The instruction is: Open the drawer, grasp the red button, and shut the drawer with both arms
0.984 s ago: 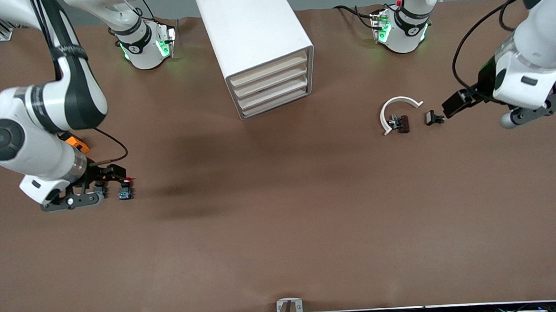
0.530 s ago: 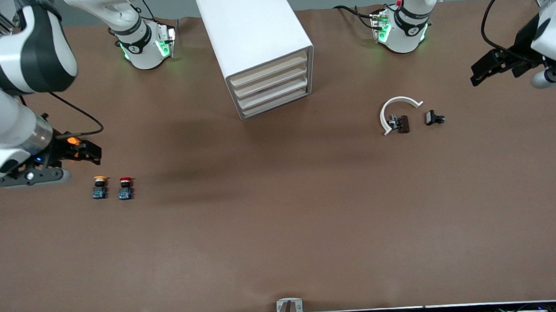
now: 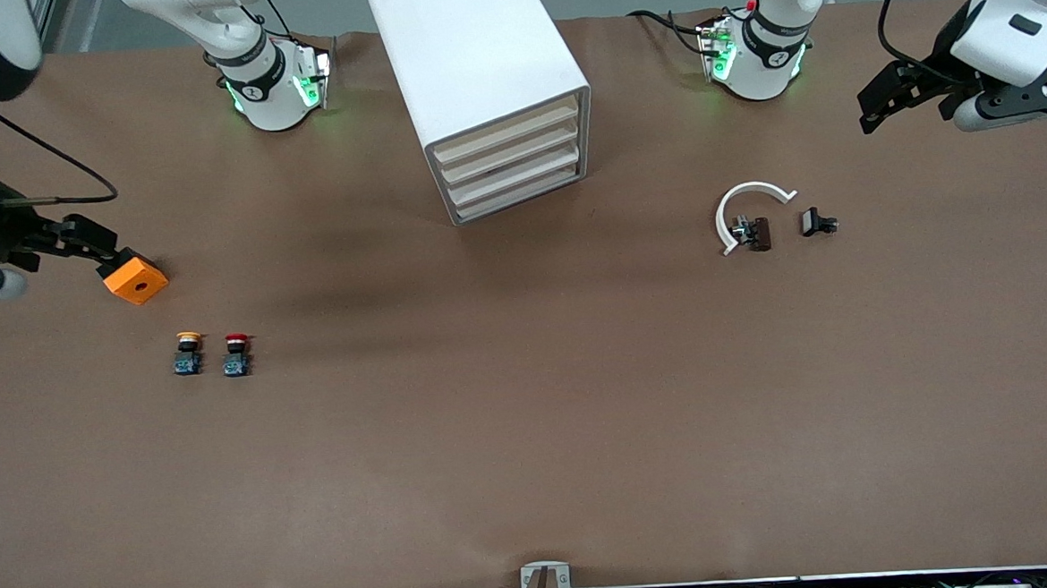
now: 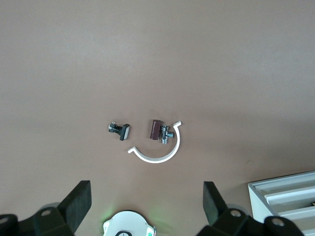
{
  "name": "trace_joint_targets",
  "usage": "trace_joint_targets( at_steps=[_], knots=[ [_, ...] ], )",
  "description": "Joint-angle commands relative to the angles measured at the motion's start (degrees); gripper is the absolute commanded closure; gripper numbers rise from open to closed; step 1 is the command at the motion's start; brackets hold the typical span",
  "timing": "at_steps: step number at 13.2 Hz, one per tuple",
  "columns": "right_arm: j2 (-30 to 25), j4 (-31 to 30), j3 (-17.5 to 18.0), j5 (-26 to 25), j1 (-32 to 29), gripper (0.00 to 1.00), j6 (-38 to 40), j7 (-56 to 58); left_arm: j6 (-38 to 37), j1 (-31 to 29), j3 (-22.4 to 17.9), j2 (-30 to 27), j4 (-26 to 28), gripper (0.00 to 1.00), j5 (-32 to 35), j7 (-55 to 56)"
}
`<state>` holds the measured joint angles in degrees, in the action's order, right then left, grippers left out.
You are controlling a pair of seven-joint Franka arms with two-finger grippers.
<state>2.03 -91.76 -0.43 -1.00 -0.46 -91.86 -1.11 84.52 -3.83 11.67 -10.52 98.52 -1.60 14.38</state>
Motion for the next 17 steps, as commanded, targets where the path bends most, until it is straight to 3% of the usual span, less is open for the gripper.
trace_joint_targets(
  at_steps=[1, 7, 13, 15, 17],
  knots=[
    [-0.71, 1.14, 0.69, 4.69, -3.76, 0.0, 0.55, 0.4, 1.09, -0.04, -0.51, -0.3, 0.89, 0.0, 0.2, -1.02],
    [-2.21, 0.18, 0.6, 3.03, -3.68, 0.0, 0.54, 0.32, 1.09, -0.13, -0.6, 2.87, -0.78, 0.0, 0.37, -1.29],
    [-6.08, -6.15, 0.43, 2.94, -1.05, 0.0, -4.38, 0.23, 0.74, -0.39, -0.6, 5.58, -3.94, 0.0, 0.46, -0.85],
    [-6.08, -5.98, -2.81, 2.85, 2.28, 0.0, -4.38, 0.23, 0.65, -0.39, -0.6, 6.38, -5.0, 0.0, 0.63, -0.85],
    [-5.81, -5.28, -2.83, 2.94, 2.13, 0.0, -4.2, 0.23, 0.65, -0.39, -0.6, 6.65, -5.44, 0.0, 1.86, -0.85]
  ],
)
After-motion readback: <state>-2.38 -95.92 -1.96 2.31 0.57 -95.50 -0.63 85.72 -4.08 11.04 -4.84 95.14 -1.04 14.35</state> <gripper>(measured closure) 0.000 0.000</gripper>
